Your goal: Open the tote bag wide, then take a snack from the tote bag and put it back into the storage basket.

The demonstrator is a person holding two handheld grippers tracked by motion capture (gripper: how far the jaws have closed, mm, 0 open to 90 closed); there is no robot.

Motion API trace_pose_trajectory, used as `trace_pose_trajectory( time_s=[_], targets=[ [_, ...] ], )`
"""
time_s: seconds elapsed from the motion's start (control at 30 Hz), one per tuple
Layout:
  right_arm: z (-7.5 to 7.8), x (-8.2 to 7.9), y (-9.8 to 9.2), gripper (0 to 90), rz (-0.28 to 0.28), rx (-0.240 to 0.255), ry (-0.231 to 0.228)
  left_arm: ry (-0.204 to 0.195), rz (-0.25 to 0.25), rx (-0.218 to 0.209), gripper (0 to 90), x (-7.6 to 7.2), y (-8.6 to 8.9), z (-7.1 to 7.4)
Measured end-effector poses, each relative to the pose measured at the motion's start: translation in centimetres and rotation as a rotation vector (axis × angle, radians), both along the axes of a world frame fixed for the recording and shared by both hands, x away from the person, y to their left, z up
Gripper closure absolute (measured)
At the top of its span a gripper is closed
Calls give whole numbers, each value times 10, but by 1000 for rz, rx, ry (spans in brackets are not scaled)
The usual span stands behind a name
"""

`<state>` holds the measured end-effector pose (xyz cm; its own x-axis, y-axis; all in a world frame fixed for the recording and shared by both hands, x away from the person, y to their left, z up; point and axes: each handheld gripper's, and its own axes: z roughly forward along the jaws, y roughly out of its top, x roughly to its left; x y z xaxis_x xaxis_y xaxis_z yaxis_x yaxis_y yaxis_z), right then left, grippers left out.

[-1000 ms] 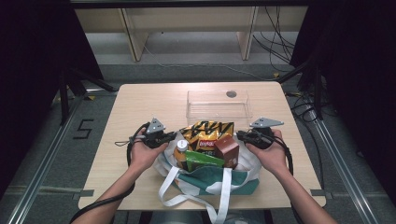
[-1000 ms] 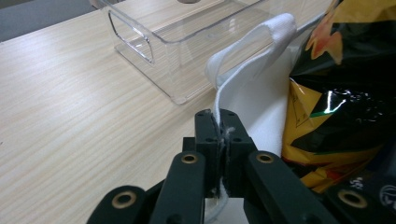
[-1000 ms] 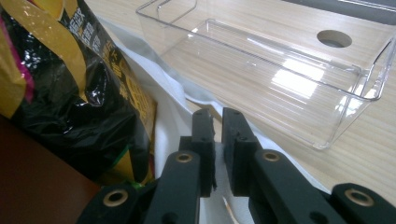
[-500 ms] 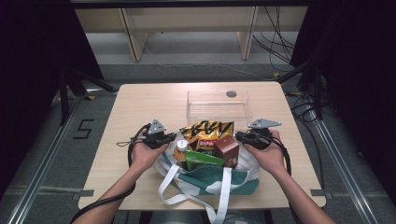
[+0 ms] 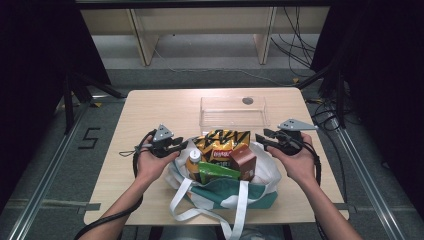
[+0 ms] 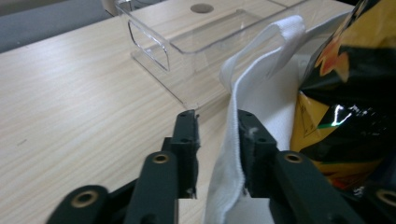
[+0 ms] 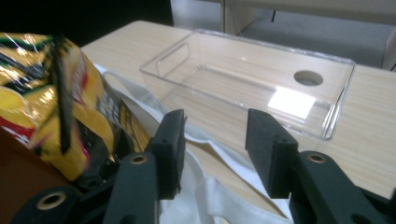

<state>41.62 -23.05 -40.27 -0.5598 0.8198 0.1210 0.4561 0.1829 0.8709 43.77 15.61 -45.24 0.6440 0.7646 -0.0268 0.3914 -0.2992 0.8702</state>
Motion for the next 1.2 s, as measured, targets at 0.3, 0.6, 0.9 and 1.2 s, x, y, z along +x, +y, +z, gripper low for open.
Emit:
trace_pose_trajectory(
  time_s=[0.3,0.6,0.9,1.2],
  targets=[
    [23,-4,0,499,15,27,-90,-110,77,-28,492,-20,20,23],
    [29,-5,0,499,21,20,-121,-124,116,-53,471,-23,28,23],
    [34,-8,0,504,31,50,-147,-119,143,-68,462,-23,32,24],
    [43,-17,5,528,86,91,-151,-120,149,-66,447,-28,33,22]
  ],
)
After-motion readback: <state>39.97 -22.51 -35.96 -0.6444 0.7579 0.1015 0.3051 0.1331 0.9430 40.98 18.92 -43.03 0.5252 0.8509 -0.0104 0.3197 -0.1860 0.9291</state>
